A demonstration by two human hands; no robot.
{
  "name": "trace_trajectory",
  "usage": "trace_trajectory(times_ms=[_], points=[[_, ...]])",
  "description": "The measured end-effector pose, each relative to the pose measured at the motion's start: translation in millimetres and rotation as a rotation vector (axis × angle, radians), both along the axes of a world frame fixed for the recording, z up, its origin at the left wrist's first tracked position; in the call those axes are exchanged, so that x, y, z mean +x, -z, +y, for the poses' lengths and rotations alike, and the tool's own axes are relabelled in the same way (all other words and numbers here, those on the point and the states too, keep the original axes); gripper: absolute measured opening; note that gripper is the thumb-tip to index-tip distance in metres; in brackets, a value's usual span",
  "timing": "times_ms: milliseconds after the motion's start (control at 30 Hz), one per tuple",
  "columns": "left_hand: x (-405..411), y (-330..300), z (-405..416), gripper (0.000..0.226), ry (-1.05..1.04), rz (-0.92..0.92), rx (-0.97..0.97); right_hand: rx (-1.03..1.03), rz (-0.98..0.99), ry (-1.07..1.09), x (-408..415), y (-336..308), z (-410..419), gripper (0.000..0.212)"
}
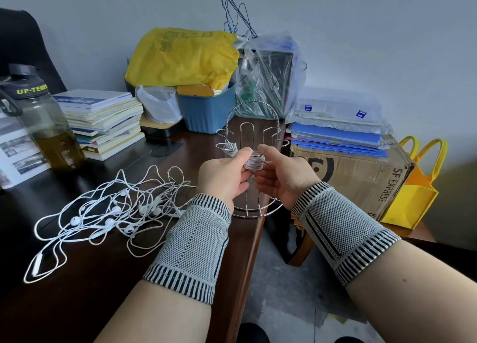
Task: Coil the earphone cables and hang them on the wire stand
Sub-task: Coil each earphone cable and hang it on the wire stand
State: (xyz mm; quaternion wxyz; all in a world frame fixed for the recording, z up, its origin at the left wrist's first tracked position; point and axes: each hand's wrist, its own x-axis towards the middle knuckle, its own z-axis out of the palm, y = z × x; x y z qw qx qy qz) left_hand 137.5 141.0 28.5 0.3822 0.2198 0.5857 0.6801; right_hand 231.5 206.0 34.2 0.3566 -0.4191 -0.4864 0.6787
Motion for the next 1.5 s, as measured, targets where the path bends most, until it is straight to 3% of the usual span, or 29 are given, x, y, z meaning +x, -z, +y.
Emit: trace_trajectory(times_ms=[333, 467, 600, 700, 833, 1000, 1033, 1133, 1367, 1500], points=[[2, -3, -1, 0.029, -0.027, -0.096, 0.051, 0.012, 0.115, 0.016, -1, -5, 1, 0.024], [3, -3, -3, 0.022, -0.038, -0.106, 0.035, 0.025, 0.115, 0.042, -1, 2, 2, 0.029], [1, -4, -4, 0.023, -0.05, -0.039, -0.026, -0.017, 0.12, 0.053, 5, 22, 0, 0.033], [0, 0, -2, 0.022, -0.063, 0.015, -0.071, 0.113, 0.038, 0.024, 7, 33, 1, 0.015], [-1, 15, 1, 0.017, -0.036, 0.207, -0.155, 0.312, -0.124, -0.033, 2, 42, 3, 0.018], [-2, 29, 2, 0.037, 0.065, 0.352, -0.186, 0.496, -0.192, -0.017, -6, 43, 4, 0.005], [-2, 30, 2, 0.036, 0.076, 0.357, -0.189, 0.522, -0.198, 0.003, -8, 43, 5, 0.011], [-1, 27, 2, 0.03, 0.055, 0.343, -0.179, 0.532, -0.215, 0.02, -11, 44, 6, 0.023], [1, 22, 4, 0.011, 0.0, 0.337, -0.094, 0.468, -0.199, -0.007, -7, 56, 7, 0.026], [1, 23, 8, 0.022, -0.035, 0.397, -0.073, 0.471, -0.183, -0.031, -7, 58, 8, 0.027]])
